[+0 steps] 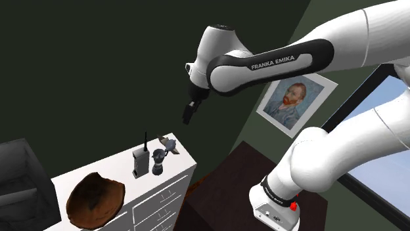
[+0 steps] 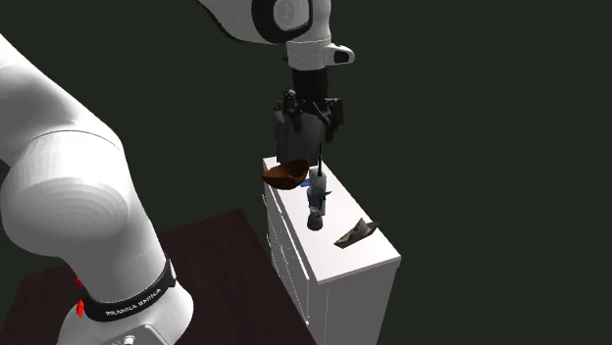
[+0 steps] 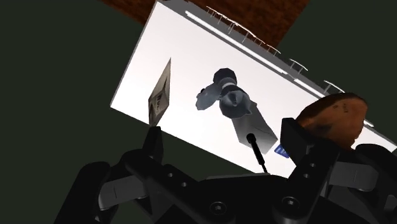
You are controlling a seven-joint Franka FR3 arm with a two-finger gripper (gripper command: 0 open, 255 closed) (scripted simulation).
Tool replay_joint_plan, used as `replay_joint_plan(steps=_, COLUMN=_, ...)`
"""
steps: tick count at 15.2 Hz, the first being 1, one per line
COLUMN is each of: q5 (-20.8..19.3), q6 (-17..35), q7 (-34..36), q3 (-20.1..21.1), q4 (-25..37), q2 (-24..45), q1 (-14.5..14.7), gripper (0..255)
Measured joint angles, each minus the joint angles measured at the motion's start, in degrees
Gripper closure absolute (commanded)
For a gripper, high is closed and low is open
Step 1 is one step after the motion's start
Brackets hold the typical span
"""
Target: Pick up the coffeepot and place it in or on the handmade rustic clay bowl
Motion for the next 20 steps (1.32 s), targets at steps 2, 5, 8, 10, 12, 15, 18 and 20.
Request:
replay_joint_plan(steps=2, q5=-0.8, q6=3.5, q7=0.5, q3=1.2, q4=-0.2, q2=3.6, q1=0.4, gripper=0)
replay_joint_plan(steps=5, q5=-2.9, q6=9.2, q7=1.2, q3=2.8, q4=0.7, q2=10.6, q1=0.5, gripper=0)
replay_joint_plan(steps=8, q5=-6.1, q6=13.7, q7=2.6, q3=4.0, q4=2.1, q2=17.0, q1=0.5, gripper=0)
replay_joint_plan(steps=10, q5=-9.0, q6=16.7, q7=4.1, q3=4.5, q4=3.6, q2=22.0, q1=0.6, gripper=0)
replay_joint_plan(steps=12, q5=-12.5, q6=19.2, q7=6.4, q3=4.8, q4=5.3, q2=26.9, q1=1.3, gripper=0)
replay_joint_plan(steps=15, q5=-17.8, q6=22.1, q7=9.5, q3=4.1, q4=8.3, q2=33.7, q1=2.8, gripper=0)
replay_joint_plan(steps=18, q5=-21.6, q6=24.6, q7=11.8, q3=2.8, q4=10.0, q2=38.6, q1=4.4, gripper=0)
replay_joint_plan(steps=20, q5=-22.9, q6=25.7, q7=12.7, q3=2.1, q4=10.6, q2=40.4, q1=5.0, gripper=0)
